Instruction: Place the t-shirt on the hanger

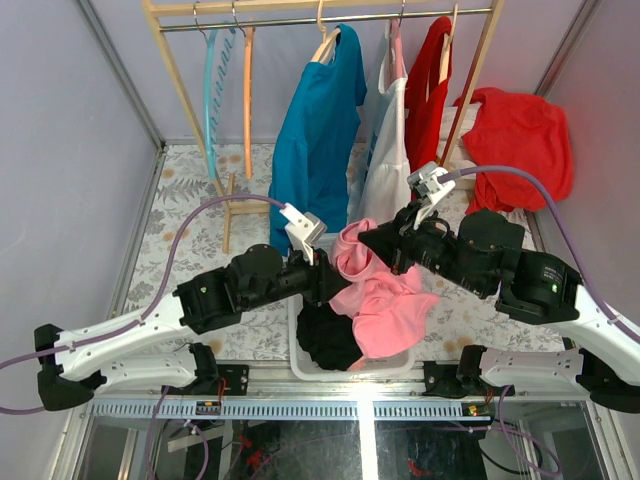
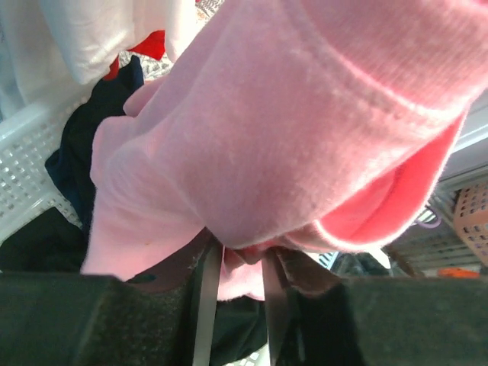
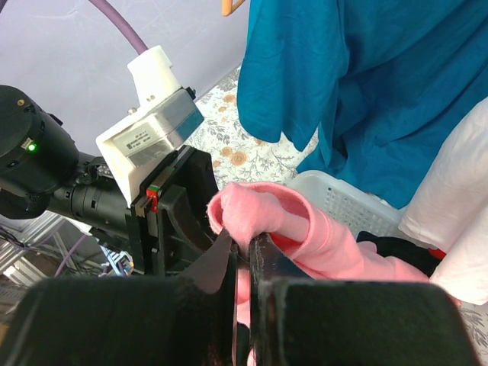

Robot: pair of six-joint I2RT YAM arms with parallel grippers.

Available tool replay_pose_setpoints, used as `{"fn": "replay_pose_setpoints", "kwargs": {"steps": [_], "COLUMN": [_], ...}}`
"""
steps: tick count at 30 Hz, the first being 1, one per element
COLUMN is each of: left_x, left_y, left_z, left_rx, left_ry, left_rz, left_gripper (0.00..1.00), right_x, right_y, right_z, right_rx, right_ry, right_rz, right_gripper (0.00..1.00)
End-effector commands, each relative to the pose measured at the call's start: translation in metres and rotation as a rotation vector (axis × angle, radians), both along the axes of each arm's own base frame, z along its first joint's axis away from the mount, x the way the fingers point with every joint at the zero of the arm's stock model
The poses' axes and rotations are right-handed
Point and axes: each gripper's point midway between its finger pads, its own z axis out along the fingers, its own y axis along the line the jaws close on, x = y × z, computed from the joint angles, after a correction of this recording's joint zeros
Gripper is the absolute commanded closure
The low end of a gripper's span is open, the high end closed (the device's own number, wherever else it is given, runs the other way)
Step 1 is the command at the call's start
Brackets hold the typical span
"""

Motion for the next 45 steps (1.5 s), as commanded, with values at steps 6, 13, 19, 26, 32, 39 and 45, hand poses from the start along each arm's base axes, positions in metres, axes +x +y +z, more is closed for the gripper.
{"fn": "replay_pose_setpoints", "kwargs": {"steps": [6,13,19,26,32,39,45], "left_x": [-0.002,-0.003,0.0,-0.011,-0.018,-0.025,-0.03], "left_y": [0.0,0.043,0.058,0.057,0.042,0.033,0.037], "left_z": [0.052,0.082,0.104,0.089,0.02,-0.009,-0.006], "left_rx": [-0.142,-0.11,-0.069,-0.035,0.059,0.067,0.047], "left_ry": [-0.049,-0.012,-0.039,0.0,0.079,0.114,0.114], "left_rz": [0.035,0.143,0.174,0.126,0.071,0.03,0.014], "left_gripper": [1.0,1.0,1.0,1.0,1.0,1.0,1.0], "right_x": [0.003,0.013,0.006,-0.028,-0.044,-0.045,-0.024], "right_y": [-0.002,-0.03,-0.045,-0.063,-0.078,-0.033,0.001], "right_z": [0.021,-0.006,-0.037,-0.071,-0.066,-0.073,-0.084], "right_rx": [0.077,0.062,0.094,0.089,0.076,-0.081,-0.21], "right_ry": [-0.049,-0.007,0.086,0.198,0.188,0.165,0.121], "right_rz": [-0.017,-0.153,-0.195,-0.092,-0.027,0.115,0.127], "right_gripper": [1.0,1.0,0.81,0.48,0.41,0.47,0.52]}}
